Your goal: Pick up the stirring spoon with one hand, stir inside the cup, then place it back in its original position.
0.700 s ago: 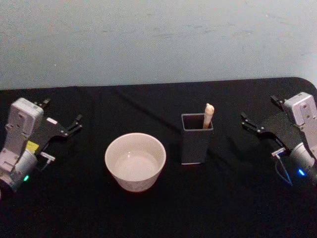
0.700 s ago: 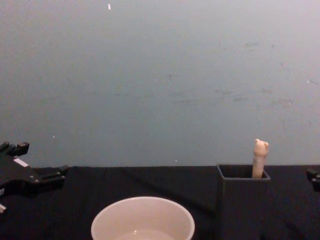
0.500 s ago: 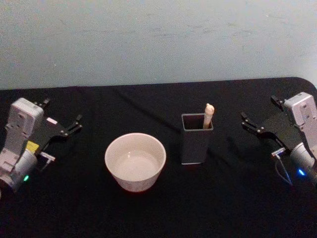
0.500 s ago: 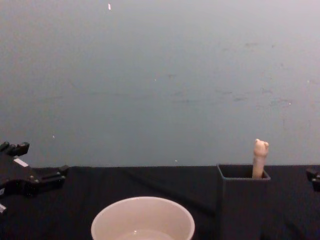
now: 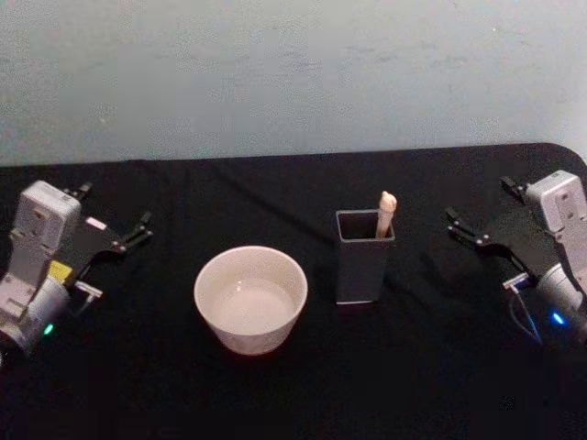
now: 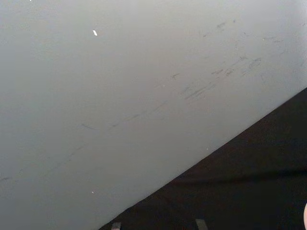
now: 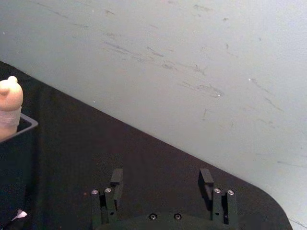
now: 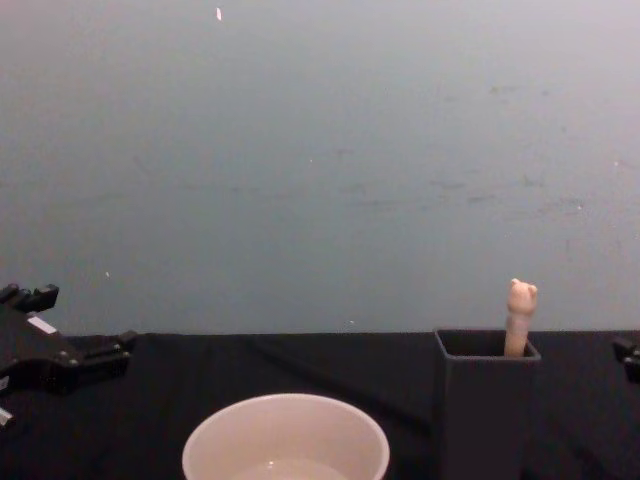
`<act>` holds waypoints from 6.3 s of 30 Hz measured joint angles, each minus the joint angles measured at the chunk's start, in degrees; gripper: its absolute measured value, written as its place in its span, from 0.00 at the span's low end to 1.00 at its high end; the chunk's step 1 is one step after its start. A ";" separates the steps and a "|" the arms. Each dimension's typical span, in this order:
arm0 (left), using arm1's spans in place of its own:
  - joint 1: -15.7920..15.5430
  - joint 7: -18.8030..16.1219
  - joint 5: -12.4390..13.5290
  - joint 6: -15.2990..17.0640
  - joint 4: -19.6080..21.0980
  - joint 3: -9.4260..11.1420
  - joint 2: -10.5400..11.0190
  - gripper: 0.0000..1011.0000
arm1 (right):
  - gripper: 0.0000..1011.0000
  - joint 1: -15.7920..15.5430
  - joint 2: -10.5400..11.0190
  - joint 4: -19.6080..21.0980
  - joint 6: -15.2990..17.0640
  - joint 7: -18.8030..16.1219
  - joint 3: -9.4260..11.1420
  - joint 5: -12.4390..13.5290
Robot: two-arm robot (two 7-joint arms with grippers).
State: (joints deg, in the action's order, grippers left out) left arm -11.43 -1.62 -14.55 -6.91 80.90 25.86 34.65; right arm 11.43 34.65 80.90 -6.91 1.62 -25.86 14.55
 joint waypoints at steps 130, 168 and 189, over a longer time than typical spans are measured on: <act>0.00 0.00 0.00 0.00 0.00 0.00 0.00 0.99 | 0.42 1.89 -8.96 2.19 7.14 -24.75 4.33 12.06; 0.00 0.00 0.00 0.00 0.00 0.00 0.00 0.99 | 0.21 3.05 -9.63 10.02 4.67 -28.40 9.33 17.26; 0.00 0.00 0.00 0.00 0.00 0.00 0.00 0.99 | 0.21 7.25 -13.10 6.47 -0.31 -33.33 2.75 17.70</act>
State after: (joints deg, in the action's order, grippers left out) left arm -11.43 -1.62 -14.55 -6.91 80.90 25.86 34.65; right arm 18.68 21.54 87.37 -7.22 -31.70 -23.12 32.25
